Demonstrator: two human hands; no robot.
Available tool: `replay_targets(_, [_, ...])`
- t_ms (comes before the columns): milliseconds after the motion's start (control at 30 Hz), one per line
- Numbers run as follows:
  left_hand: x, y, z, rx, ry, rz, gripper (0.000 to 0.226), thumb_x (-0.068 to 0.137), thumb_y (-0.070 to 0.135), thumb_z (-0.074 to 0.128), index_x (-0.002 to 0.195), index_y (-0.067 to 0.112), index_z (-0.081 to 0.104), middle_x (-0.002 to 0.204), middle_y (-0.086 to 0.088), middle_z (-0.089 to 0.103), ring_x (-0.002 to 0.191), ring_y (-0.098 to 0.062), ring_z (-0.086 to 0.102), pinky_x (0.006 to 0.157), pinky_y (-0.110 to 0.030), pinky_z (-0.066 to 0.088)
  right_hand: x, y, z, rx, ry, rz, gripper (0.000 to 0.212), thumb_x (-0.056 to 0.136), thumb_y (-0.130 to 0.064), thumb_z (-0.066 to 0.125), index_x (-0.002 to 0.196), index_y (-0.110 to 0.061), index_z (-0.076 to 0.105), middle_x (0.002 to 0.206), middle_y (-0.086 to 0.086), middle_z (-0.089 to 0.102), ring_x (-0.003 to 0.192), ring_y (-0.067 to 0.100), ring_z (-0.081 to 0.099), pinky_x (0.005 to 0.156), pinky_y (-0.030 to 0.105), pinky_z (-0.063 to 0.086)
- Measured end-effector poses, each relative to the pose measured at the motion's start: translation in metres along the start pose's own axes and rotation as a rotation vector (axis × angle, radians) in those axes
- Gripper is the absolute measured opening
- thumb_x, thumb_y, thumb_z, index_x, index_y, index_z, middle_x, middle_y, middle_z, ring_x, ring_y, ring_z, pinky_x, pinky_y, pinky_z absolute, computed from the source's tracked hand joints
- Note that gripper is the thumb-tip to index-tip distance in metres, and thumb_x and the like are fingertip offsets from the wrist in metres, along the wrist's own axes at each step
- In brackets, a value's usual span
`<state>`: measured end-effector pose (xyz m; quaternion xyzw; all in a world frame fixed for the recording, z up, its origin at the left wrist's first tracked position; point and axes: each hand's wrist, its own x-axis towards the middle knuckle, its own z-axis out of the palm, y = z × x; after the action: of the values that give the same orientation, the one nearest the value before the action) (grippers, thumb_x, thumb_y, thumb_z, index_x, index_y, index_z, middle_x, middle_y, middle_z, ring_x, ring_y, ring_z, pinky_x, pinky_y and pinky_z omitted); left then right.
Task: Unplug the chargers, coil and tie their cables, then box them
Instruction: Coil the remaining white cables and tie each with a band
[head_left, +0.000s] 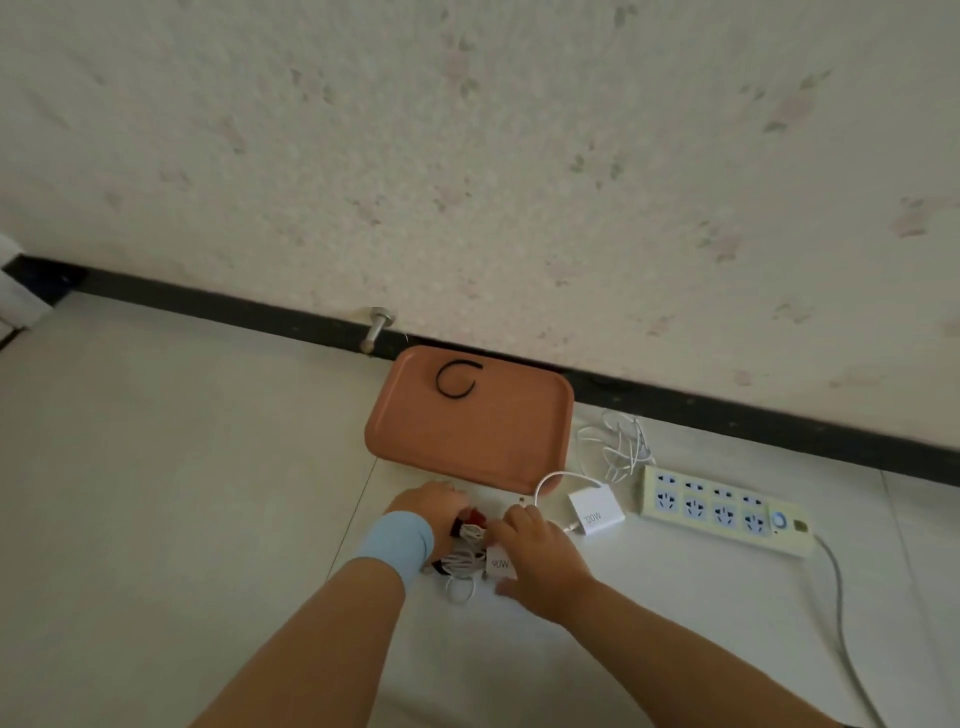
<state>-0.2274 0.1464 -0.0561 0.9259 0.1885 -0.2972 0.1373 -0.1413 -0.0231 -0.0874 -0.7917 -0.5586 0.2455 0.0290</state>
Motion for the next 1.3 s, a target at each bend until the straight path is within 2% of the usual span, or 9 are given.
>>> replay_targets(100, [0.005,0.015,-0.017,-0.092,0.078,0.034,0.029,0.092,0.025,0.056,0.12,0.022,0.058,0.122,-0.001,0.055,0.108,-0.024,0.055,0.082,-0.029,0.043,-0.007,0.007,-0.013,0.135,0.016,0.039,0.051,0.083,-0.053,0.067,0.127,-0.028,0.059,0.127,-0.002,0.05,0.117,0.02,0.048,0.099,0.035,0.044])
replay_targets(233, [0.015,0.048,-0.038,-0.136,0.145,0.081,0.027,0.093,0.03,0.052,0.117,0.022,0.059,0.126,-0.003,0.053,0.114,-0.025,0.052,0.087,-0.034,0.046,-0.017,0.034,-0.047,0.219,0.26,0.218,0.016,0.088,-0.023,0.055,0.096,-0.024,0.069,0.102,-0.003,0.064,0.092,0.022,0.064,0.077,0.031,0.051])
replay_targets(367, [0.028,0.094,-0.052,-0.118,0.28,0.172,0.021,0.095,0.028,0.049,0.11,0.021,0.061,0.115,-0.002,0.053,0.111,-0.024,0.05,0.08,-0.032,0.042,-0.027,0.075,-0.074,0.126,0.105,0.419,0.026,0.095,-0.016,0.05,0.108,-0.023,0.072,0.113,0.0,0.067,0.1,0.023,0.066,0.087,0.035,0.055])
replay_targets(500, [0.047,0.124,-0.054,-0.017,0.234,0.224,0.037,0.093,0.022,0.054,0.13,0.022,0.056,0.138,-0.004,0.044,0.126,-0.024,0.04,0.099,-0.038,0.042,-0.03,0.107,-0.067,0.127,-0.043,0.351,0.044,0.093,-0.004,0.053,0.127,-0.029,0.064,0.136,-0.002,0.058,0.121,0.023,0.057,0.102,0.036,0.048])
replay_targets(700, [0.066,0.117,-0.043,0.076,0.127,0.2,0.042,0.097,0.016,0.049,0.137,0.023,0.045,0.142,-0.006,0.038,0.124,-0.029,0.041,0.106,-0.042,0.039,-0.011,0.123,-0.028,-0.295,-0.142,0.142,0.087,0.092,-0.014,0.065,0.159,-0.027,0.012,0.164,0.009,0.015,0.146,0.032,0.025,0.11,0.051,0.04])
replay_targets(867, [0.069,0.115,-0.044,-0.036,0.152,0.202,0.055,0.089,-0.003,0.051,0.138,0.021,0.049,0.145,-0.002,0.031,0.13,-0.026,0.037,0.106,-0.036,0.039,-0.003,0.125,-0.023,-0.291,-0.094,0.188,0.071,0.093,-0.016,0.066,0.154,-0.02,0.029,0.152,0.008,0.037,0.134,0.029,0.041,0.105,0.046,0.043])
replay_targets(1033, [0.062,0.118,-0.052,-0.084,0.104,0.19,0.066,0.084,-0.005,0.056,0.143,0.023,0.046,0.155,0.002,0.025,0.14,-0.022,0.028,0.11,-0.035,0.037,-0.016,0.128,-0.053,-0.055,-0.079,0.209,0.062,0.088,-0.022,0.068,0.146,-0.033,0.045,0.14,-0.003,0.055,0.123,0.025,0.055,0.095,0.04,0.051])
replay_targets(1167, [0.038,0.129,-0.077,-0.04,0.125,0.228,0.063,0.083,0.006,0.058,0.142,0.027,0.05,0.164,0.005,0.008,0.151,-0.019,0.005,0.121,-0.037,0.019,-0.032,0.121,-0.094,0.079,0.002,0.28,0.063,0.076,-0.032,0.076,0.134,-0.033,0.052,0.13,-0.005,0.058,0.119,0.023,0.057,0.092,0.035,0.051])
replay_targets(1300, [0.008,0.141,-0.115,0.139,0.184,0.232,0.045,0.087,0.018,0.053,0.128,0.034,0.062,0.165,0.005,0.002,0.151,-0.02,-0.012,0.122,-0.042,-0.003,-0.059,0.104,-0.149,0.158,0.027,0.28,0.085,0.075,-0.03,0.078,0.15,-0.027,0.038,0.144,-0.001,0.048,0.127,0.025,0.051,0.1,0.033,0.046])
